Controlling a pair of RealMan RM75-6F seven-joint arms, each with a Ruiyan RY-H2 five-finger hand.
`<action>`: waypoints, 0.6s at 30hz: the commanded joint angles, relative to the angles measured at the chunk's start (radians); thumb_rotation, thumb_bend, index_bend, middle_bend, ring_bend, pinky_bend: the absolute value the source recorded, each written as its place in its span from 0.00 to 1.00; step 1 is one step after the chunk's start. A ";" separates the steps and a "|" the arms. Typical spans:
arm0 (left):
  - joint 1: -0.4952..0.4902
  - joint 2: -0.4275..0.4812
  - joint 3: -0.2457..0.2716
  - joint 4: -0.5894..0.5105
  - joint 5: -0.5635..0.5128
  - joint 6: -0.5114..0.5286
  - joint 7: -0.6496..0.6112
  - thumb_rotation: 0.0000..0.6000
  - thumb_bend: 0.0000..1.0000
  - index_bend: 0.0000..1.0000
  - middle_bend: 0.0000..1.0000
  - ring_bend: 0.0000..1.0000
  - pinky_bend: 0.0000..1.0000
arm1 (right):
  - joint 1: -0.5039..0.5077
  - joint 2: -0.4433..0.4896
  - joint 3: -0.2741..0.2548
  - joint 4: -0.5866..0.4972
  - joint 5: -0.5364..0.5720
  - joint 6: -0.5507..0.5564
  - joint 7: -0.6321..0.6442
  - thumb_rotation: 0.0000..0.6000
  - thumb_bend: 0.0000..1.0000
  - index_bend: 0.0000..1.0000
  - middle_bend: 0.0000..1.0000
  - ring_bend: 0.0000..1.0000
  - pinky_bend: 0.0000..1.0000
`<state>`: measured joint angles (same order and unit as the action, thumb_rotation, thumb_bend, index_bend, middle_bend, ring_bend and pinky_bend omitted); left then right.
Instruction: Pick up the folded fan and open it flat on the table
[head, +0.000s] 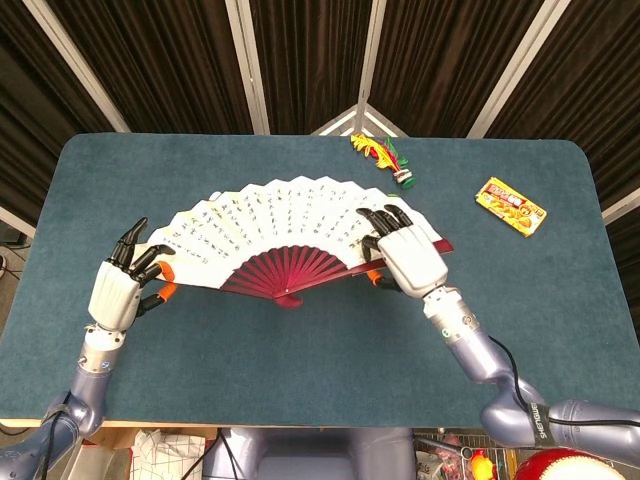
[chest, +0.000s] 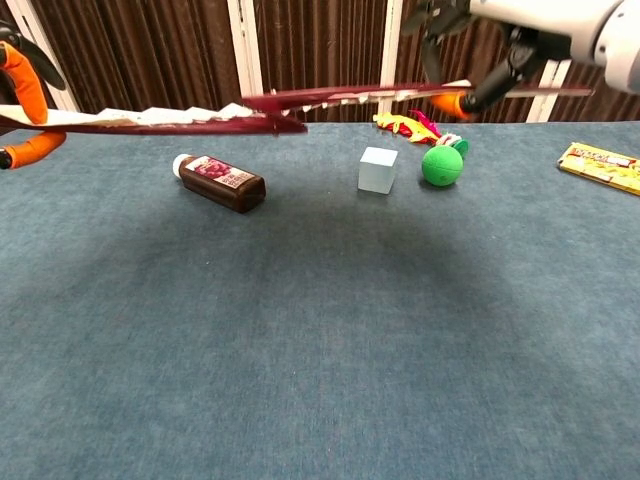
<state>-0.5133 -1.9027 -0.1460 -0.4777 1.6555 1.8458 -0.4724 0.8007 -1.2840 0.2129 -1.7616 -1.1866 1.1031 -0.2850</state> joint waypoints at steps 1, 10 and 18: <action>-0.003 -0.004 0.003 0.006 -0.005 -0.009 0.003 1.00 0.42 0.65 0.41 0.01 0.19 | 0.011 0.022 -0.003 -0.033 0.055 -0.035 -0.064 1.00 0.27 0.17 0.09 0.11 0.08; -0.004 -0.017 0.016 0.030 -0.015 -0.011 0.034 1.00 0.42 0.65 0.40 0.01 0.19 | 0.028 0.083 -0.026 -0.102 0.194 -0.080 -0.227 1.00 0.20 0.01 0.07 0.08 0.04; -0.010 -0.031 0.026 0.050 -0.025 -0.027 0.052 1.00 0.42 0.66 0.39 0.01 0.19 | 0.056 0.136 -0.050 -0.144 0.337 -0.098 -0.344 1.00 0.18 0.00 0.06 0.06 0.04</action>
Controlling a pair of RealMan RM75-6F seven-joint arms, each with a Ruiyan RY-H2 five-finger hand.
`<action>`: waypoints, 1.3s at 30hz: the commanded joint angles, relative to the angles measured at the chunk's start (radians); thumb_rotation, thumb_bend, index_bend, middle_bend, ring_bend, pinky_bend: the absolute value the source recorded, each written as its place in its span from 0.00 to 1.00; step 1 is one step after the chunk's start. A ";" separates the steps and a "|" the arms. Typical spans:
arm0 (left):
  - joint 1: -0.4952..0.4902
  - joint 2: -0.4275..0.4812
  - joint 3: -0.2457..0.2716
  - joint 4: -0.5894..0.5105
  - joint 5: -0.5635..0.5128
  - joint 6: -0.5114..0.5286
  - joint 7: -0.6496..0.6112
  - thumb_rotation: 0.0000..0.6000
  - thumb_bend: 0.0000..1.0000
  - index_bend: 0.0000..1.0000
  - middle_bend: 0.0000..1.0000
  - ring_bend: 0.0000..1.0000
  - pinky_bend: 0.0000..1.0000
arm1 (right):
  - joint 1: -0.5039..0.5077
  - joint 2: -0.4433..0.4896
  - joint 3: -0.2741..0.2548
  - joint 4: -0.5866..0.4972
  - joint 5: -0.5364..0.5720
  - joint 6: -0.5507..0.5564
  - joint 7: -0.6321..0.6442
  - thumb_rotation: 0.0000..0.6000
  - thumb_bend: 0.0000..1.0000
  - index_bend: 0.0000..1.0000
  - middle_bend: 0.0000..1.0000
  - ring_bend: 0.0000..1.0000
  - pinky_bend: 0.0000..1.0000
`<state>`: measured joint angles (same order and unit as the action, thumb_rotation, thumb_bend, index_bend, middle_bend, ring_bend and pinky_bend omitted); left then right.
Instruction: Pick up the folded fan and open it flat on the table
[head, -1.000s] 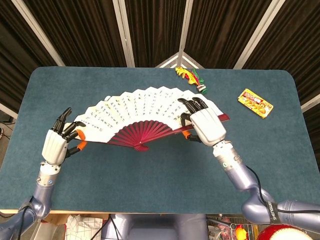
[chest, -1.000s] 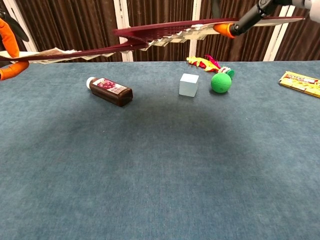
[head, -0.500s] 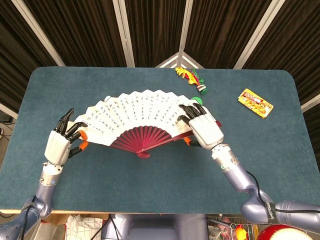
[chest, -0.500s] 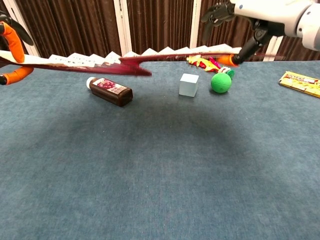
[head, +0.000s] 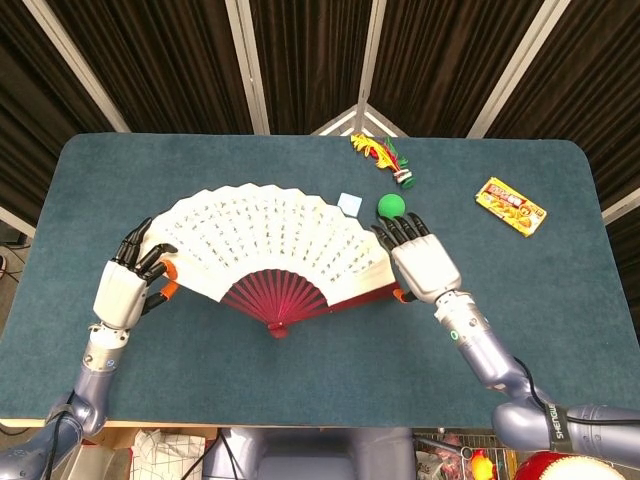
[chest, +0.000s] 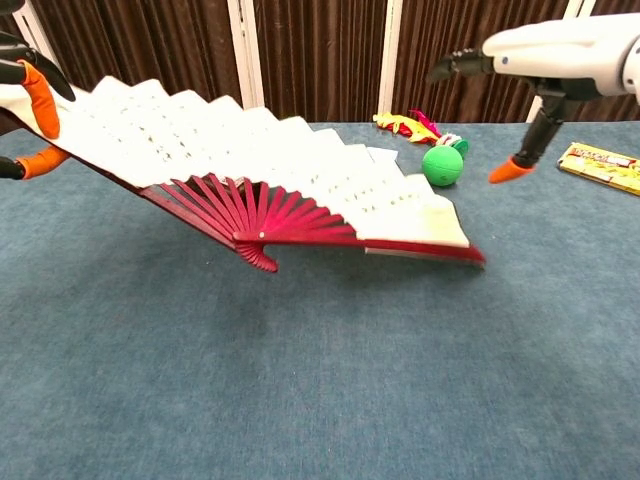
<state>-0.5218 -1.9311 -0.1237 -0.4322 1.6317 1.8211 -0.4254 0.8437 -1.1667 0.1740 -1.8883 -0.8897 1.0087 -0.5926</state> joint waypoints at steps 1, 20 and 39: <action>-0.001 -0.004 0.006 0.008 -0.001 -0.004 0.009 1.00 0.42 0.66 0.39 0.01 0.18 | 0.016 0.023 -0.014 -0.018 0.053 -0.002 -0.050 1.00 0.18 0.00 0.06 0.06 0.04; 0.078 0.257 0.052 -0.347 -0.094 -0.322 0.227 1.00 0.09 0.00 0.00 0.00 0.01 | 0.016 0.077 -0.029 -0.034 0.124 0.016 -0.058 1.00 0.17 0.00 0.06 0.06 0.04; 0.227 0.704 0.075 -1.156 -0.367 -0.444 0.867 1.00 0.10 0.00 0.00 0.00 0.00 | -0.106 0.035 -0.062 -0.053 -0.098 0.163 0.119 1.00 0.18 0.00 0.06 0.06 0.04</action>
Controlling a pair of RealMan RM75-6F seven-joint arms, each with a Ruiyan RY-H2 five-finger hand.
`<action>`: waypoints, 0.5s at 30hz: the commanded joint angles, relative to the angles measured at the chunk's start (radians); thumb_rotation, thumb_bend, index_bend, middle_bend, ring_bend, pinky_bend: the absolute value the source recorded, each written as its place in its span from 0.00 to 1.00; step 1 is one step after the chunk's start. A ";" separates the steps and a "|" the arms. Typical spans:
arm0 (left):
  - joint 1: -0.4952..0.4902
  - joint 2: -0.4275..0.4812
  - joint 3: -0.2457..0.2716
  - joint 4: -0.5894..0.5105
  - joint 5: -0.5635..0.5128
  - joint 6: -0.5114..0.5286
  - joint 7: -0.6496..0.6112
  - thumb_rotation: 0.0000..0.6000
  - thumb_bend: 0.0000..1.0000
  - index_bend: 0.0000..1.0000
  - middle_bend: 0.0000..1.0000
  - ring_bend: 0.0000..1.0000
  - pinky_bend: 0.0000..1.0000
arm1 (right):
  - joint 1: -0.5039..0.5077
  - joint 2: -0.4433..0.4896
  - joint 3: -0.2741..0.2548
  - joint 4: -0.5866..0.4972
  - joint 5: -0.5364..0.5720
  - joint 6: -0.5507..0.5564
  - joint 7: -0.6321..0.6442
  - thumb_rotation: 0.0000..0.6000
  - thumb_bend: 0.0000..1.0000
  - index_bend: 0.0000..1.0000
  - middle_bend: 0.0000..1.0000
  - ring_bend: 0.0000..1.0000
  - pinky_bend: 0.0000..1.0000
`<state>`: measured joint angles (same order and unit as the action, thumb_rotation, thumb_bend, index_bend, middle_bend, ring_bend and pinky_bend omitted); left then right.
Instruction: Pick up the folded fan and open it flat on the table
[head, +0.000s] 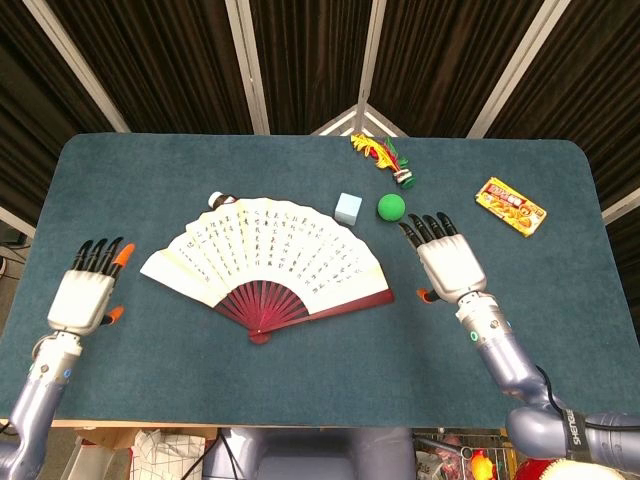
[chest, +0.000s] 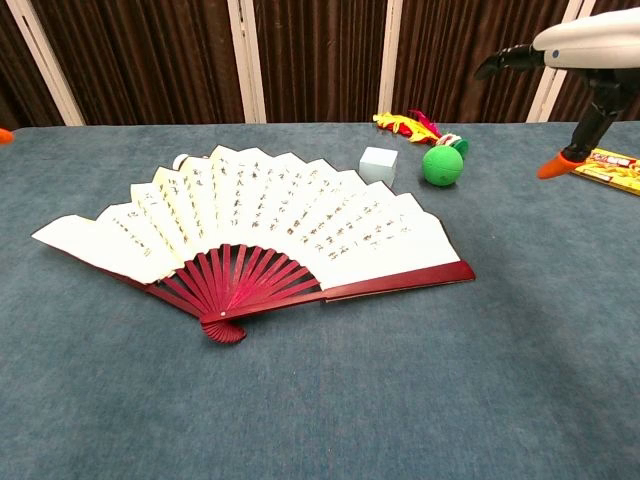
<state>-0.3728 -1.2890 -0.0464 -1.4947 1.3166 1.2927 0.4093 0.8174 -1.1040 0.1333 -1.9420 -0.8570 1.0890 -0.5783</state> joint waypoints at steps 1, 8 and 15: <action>0.101 0.069 0.001 -0.112 -0.054 0.116 0.028 1.00 0.10 0.00 0.00 0.00 0.00 | -0.113 -0.039 -0.038 0.008 -0.185 0.117 0.141 1.00 0.18 0.01 0.06 0.06 0.04; 0.211 0.141 0.051 -0.159 0.003 0.232 -0.064 1.00 0.11 0.00 0.00 0.00 0.00 | -0.339 -0.121 -0.184 0.129 -0.477 0.347 0.362 1.00 0.18 0.03 0.06 0.06 0.04; 0.269 0.214 0.086 -0.204 0.032 0.260 -0.115 1.00 0.13 0.00 0.00 0.00 0.00 | -0.498 -0.160 -0.264 0.302 -0.571 0.472 0.481 1.00 0.18 0.03 0.06 0.06 0.04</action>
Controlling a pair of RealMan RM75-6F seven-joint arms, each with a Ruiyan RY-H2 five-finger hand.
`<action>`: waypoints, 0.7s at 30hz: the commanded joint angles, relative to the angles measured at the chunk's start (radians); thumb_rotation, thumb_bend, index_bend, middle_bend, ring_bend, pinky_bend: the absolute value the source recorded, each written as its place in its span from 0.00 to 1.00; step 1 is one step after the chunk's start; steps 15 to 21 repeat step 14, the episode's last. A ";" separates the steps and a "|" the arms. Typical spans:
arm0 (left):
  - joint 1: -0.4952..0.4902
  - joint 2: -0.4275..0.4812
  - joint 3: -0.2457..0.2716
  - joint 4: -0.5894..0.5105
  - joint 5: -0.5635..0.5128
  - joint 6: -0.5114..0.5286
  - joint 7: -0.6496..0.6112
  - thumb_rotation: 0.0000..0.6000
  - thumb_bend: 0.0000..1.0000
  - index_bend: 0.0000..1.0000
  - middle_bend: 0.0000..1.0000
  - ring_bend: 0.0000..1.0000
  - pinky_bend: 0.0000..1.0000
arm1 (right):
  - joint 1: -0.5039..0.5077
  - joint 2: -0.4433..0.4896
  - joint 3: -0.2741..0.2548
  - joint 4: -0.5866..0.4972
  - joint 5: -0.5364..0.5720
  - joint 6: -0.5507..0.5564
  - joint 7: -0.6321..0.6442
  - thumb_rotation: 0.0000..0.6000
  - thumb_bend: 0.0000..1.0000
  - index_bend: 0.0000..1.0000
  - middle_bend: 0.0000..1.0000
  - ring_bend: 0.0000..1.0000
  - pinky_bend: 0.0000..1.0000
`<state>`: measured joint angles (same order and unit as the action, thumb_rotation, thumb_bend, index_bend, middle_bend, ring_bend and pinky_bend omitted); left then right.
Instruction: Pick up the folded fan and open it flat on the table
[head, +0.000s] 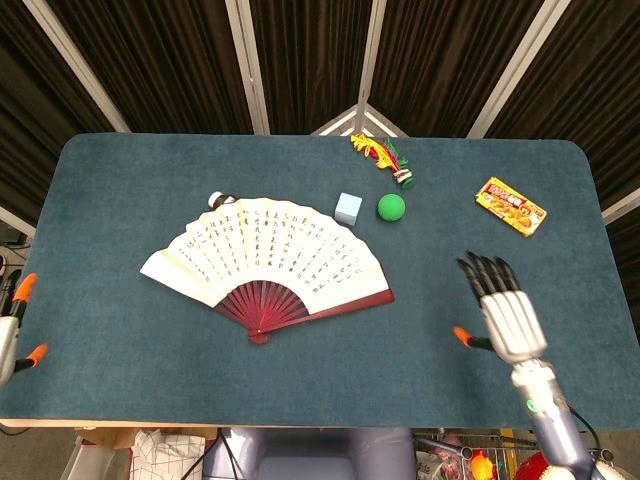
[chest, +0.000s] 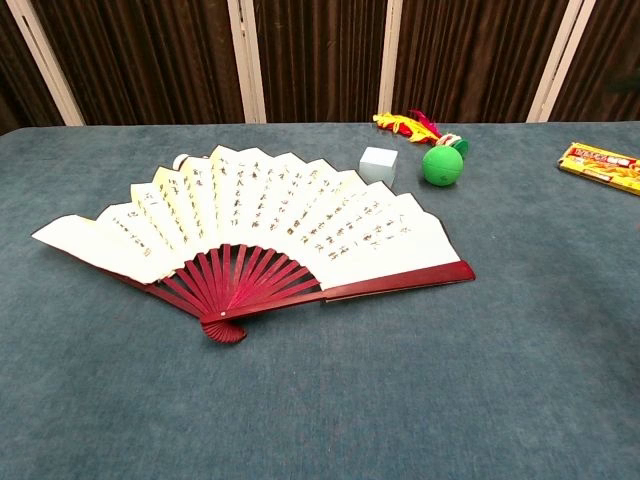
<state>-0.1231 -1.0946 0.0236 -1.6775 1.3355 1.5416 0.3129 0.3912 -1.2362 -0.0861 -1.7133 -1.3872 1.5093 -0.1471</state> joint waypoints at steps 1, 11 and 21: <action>0.029 0.032 0.024 -0.030 0.028 0.020 -0.029 1.00 0.13 0.00 0.00 0.00 0.00 | -0.092 -0.032 -0.050 0.100 -0.045 0.065 0.066 1.00 0.18 0.03 0.06 0.06 0.04; 0.090 0.060 0.041 -0.015 0.133 0.104 -0.094 1.00 0.13 0.00 0.00 0.00 0.00 | -0.173 -0.016 0.008 0.206 0.002 0.094 0.088 1.00 0.18 0.03 0.06 0.06 0.04; 0.089 0.057 0.038 0.000 0.144 0.094 -0.112 1.00 0.13 0.00 0.00 0.00 0.00 | -0.190 -0.002 0.029 0.209 0.015 0.094 0.108 1.00 0.18 0.03 0.06 0.06 0.04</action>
